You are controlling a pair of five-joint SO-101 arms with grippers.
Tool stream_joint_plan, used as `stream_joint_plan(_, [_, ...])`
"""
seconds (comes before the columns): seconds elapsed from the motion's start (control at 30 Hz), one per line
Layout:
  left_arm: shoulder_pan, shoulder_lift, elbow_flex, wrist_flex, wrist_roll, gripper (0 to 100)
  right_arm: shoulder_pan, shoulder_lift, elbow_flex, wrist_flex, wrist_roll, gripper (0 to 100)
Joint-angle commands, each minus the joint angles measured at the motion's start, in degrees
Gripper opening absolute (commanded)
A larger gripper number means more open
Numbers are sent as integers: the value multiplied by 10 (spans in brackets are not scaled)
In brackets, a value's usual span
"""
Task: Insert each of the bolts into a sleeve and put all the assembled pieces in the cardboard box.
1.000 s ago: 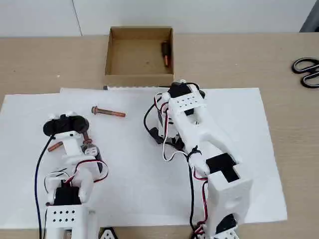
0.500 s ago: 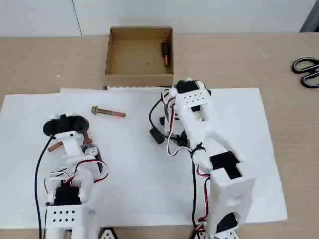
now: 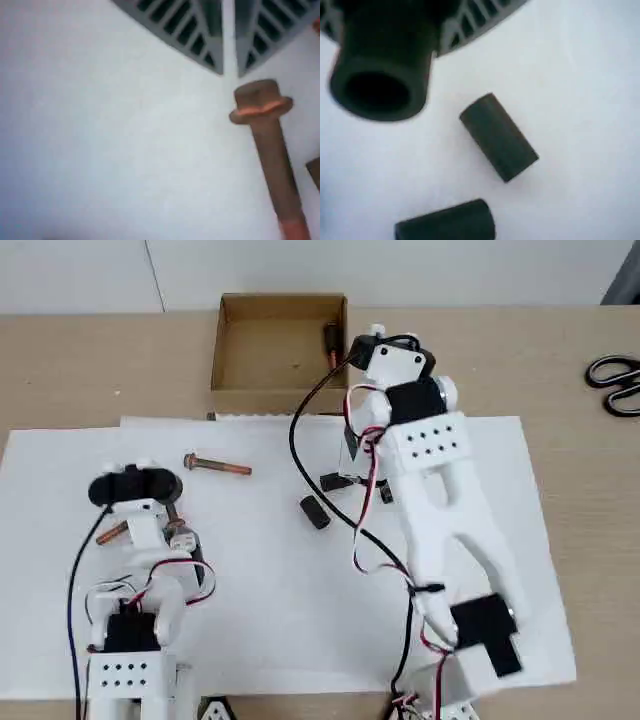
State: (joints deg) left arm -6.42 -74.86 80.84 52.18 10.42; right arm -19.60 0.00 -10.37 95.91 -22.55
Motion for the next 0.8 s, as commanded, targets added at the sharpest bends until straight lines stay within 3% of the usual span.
stream_joint_plan(0.0, [3, 4, -157, 91, -9, 5, 19, -86, 44, 1, 9, 3])
stream_joint_plan(0.1, [3, 55, -260, 130, -13, 5, 32, -124, 105, 0, 9, 3])
stream_joint_plan(0.37, [-33, 309, -524, 264, -123, 5, 120, -223, 226, 0, 8, 3])
stream_joint_plan(0.57, [-81, 476, -659, 397, -345, 5, 182, -295, 308, 0, 9, 3])
stream_joint_plan(0.77, [-80, 576, -729, 476, -489, 5, 211, -352, 374, -3, 9, 3])
